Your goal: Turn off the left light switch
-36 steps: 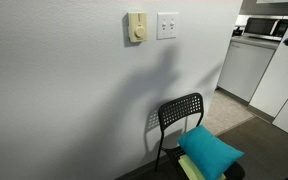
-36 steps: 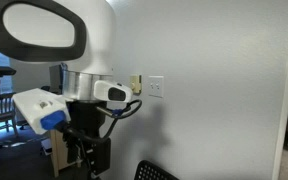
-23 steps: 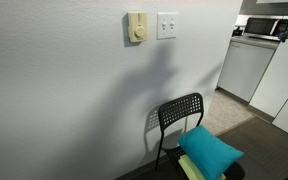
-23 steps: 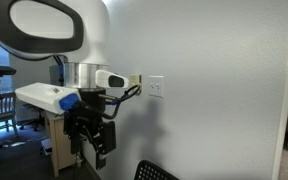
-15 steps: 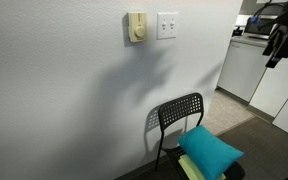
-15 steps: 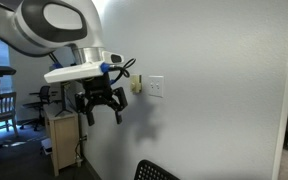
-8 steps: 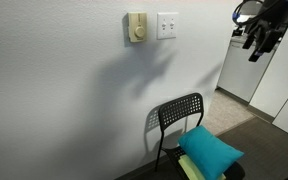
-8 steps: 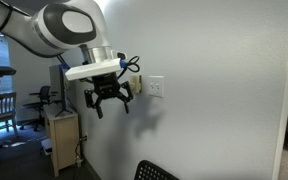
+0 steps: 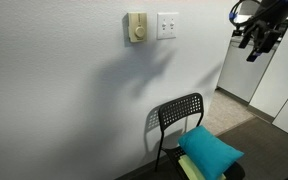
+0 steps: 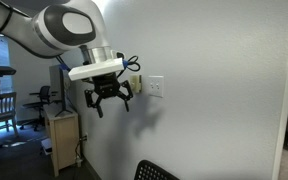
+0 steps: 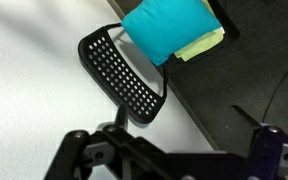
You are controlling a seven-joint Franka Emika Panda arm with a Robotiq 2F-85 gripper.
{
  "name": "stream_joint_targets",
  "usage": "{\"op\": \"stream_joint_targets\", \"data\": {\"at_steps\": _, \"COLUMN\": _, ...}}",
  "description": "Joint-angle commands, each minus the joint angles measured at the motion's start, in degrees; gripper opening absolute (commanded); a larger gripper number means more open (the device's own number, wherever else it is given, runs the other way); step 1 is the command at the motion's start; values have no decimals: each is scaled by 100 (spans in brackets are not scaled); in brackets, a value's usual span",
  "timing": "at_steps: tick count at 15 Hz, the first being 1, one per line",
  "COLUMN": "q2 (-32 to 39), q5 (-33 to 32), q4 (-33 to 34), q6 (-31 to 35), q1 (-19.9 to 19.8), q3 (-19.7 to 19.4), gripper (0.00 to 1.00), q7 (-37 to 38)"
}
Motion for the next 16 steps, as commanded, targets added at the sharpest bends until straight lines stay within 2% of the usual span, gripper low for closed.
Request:
{"op": "stream_joint_targets", "data": {"at_steps": 1, "q2": 463, "q5": -158, "q4": 378, "q6": 203, "q1": 76, "q3": 51, "gripper": 100, "q7": -785}}
{"op": "stream_joint_targets", "data": {"at_steps": 7, "q2": 1594, "q5": -1011, "q4": 1731, "q6": 162, "q1": 19, "q3": 495, "gripper": 100, "q7": -1554}}
{"op": "stream_joint_targets", "data": {"at_steps": 13, "q2": 2650, "q5": -1637, "q4": 3000, "q6": 664, "q1": -32, "q3": 747, "gripper": 100, "q7": -1449}}
{"op": "stream_joint_targets", "data": {"at_steps": 15, "q2": 2833, "q5": -1585, "q4": 3255, "q6": 902, "q1": -41, "q3": 752, "gripper": 100, "q7": -1488}}
{"op": "stream_joint_targets", "data": {"at_steps": 16, "q2": 2560, "q5": -1557, "q4": 2905, "q6": 758, "q1": -22, "q3": 773, "gripper": 100, "q7": -1411}}
